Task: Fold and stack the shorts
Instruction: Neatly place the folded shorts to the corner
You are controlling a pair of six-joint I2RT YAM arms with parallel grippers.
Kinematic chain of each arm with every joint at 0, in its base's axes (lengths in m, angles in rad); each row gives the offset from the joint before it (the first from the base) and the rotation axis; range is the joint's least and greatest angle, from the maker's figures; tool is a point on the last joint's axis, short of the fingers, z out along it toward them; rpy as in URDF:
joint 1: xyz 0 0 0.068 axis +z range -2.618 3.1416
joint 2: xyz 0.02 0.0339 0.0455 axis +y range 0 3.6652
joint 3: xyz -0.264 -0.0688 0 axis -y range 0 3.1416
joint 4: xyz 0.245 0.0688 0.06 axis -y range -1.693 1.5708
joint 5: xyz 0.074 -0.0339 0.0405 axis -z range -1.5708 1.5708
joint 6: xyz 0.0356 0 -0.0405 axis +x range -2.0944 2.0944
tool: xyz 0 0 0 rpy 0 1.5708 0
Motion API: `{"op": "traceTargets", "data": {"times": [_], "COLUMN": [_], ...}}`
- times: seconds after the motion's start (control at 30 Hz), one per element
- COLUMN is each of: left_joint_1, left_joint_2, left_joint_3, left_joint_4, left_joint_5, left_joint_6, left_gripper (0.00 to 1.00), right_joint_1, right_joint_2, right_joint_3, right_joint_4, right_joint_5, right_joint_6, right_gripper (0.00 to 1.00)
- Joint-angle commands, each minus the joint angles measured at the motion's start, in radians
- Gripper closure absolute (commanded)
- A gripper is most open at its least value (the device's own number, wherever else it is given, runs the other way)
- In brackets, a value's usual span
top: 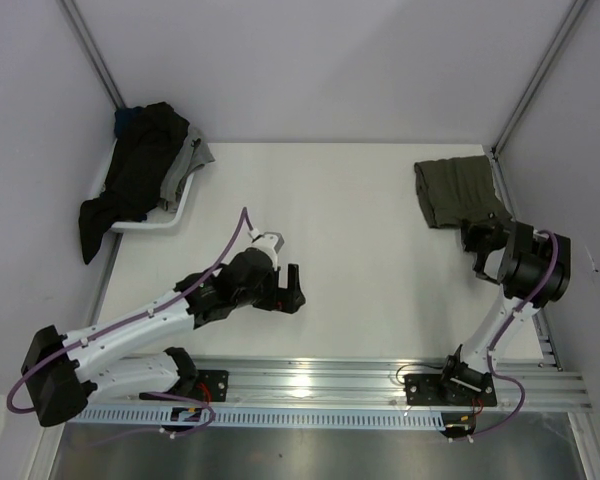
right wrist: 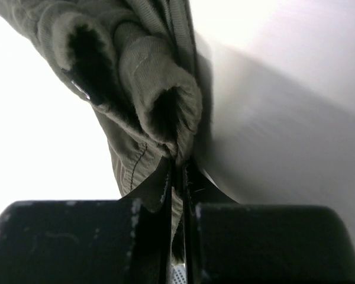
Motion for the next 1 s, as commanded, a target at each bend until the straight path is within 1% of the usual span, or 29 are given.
{"op": "traceTargets", "data": {"times": [0.0,0.2,0.3,0.37,0.47,0.57,0.63,0.67,0.7,0.73,0.77,0.8,0.83,0.87,0.9,0.97], "left_joint_1": [0.017,0.037,0.049,0.057,0.065,0.068,0.068,0.068,0.068,0.068,0.068,0.068,0.068,0.068,0.068,0.068], "left_joint_2": [0.013,0.055,0.079,0.095,0.11,0.102,0.095,0.093,0.084,0.079,0.073,0.061,0.053,0.044,0.033,0.003], "left_joint_3": [0.052,0.066,0.074,0.08,0.098,0.106,0.108,0.108,0.108,0.109,0.111,0.112,0.112,0.112,0.111,0.111], "left_joint_4": [0.037,0.043,0.048,0.049,0.041,0.031,0.025,0.023,0.017,0.017,0.012,0.002,-0.003,-0.008,-0.018,-0.032], "left_joint_5": [0.019,0.035,0.044,0.051,0.059,0.053,0.053,0.053,0.051,0.051,0.051,0.05,0.048,0.047,0.044,0.03], "left_joint_6": [0.035,0.039,0.044,0.049,0.053,0.056,0.055,0.056,0.053,0.052,0.052,0.05,0.05,0.05,0.05,0.049], "left_gripper": [0.01,0.01,0.01,0.01,0.01,0.01,0.01,0.01,0.01,0.01,0.01,0.01,0.01,0.01,0.01,0.01], "right_joint_1": [0.073,0.127,0.151,0.171,0.185,0.187,0.187,0.187,0.185,0.185,0.185,0.185,0.184,0.181,0.178,0.168], "right_joint_2": [0.11,0.241,0.276,0.293,0.317,0.327,0.325,0.322,0.319,0.301,0.281,0.259,0.206,0.177,0.146,0.057], "right_joint_3": [0.144,0.378,0.455,0.475,0.518,0.547,0.563,0.567,0.572,0.572,0.569,0.563,0.552,0.547,0.543,0.528], "right_joint_4": [-0.069,-0.136,-0.173,-0.16,-0.172,-0.187,-0.198,-0.201,-0.215,-0.225,-0.285,-0.305,-0.328,-0.4,-0.431,-0.483], "right_joint_5": [0.112,0.166,0.2,0.244,0.26,0.269,0.268,0.265,0.249,0.248,0.255,0.28,0.289,0.303,0.313,0.317], "right_joint_6": [0.056,0.089,0.094,0.099,0.108,0.093,0.074,0.066,0.056,0.045,0.031,0.016,-0.028,-0.048,-0.07,-0.12], "right_gripper": [1.0,1.0,1.0,0.98,0.93,0.78,0.71,0.65,0.43,0.33,0.25,0.15,0.13,0.09,0.04,0.02]}}
